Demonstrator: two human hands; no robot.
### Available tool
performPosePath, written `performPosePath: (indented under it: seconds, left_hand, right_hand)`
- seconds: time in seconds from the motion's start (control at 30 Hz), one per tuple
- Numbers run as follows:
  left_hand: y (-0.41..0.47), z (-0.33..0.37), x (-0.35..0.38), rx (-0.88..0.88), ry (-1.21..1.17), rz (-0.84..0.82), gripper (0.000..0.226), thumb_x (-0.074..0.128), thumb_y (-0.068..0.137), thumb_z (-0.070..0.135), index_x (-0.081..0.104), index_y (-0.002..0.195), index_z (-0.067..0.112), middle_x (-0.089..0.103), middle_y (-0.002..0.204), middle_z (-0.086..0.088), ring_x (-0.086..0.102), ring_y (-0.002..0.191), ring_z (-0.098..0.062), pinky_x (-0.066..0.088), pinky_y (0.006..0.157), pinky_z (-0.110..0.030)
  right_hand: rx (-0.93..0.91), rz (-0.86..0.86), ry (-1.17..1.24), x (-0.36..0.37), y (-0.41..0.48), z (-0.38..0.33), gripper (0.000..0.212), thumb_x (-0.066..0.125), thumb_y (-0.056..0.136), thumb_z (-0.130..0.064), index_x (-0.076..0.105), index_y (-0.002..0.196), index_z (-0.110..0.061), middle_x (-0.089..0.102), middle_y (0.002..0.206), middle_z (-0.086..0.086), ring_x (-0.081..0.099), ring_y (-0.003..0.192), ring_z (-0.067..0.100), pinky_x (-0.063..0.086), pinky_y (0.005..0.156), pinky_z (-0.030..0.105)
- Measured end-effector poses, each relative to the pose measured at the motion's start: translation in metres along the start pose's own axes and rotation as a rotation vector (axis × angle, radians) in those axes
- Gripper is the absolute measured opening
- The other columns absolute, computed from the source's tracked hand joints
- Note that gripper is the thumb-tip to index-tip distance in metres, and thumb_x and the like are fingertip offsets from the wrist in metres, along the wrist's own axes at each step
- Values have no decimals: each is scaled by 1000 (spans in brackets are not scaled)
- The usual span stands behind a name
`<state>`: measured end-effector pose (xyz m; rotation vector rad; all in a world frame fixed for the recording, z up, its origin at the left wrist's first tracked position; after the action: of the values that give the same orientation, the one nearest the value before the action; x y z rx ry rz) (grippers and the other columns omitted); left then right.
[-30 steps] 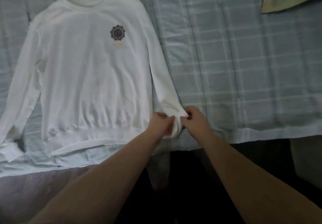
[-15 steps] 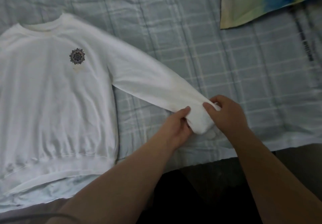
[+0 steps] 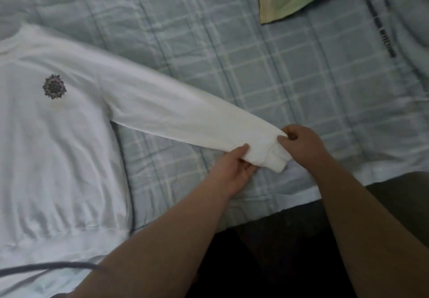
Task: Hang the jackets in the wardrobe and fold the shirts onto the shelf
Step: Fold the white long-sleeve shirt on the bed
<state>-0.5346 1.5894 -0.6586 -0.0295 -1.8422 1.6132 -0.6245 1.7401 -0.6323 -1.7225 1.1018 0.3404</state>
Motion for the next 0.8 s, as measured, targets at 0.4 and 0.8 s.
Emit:
performPosePath:
  seconds: [0.4,0.8]
  left_hand:
    - [-47,75,31,808,1550,143,18,50,84,7,63,93,15,68,91,0,61,86,-18,48,79,-32]
    - [36,46,16,1029,2519,100,60,25,99,45,20,157,31,8,166,-11,0,153,-33,4,120,-58]
  right_hand:
    - [301,396,616,1,-3,3,13,69,87,-22,64,98,-19,64,100,3,60,90,19,44,76,26]
    - [548,260,929,36,-11,11,48,56,71,-37,64,110,-11,68,105,10,66,95,30,56,89,51]
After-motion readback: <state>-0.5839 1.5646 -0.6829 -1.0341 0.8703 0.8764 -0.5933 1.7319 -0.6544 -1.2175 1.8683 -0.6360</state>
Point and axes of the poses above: each hand's wrist, its own y-axis towards the middle knuckle, its own x-axis out of the palm, z = x × y, the point moved 4 cm from there along y, towards the middle knuckle
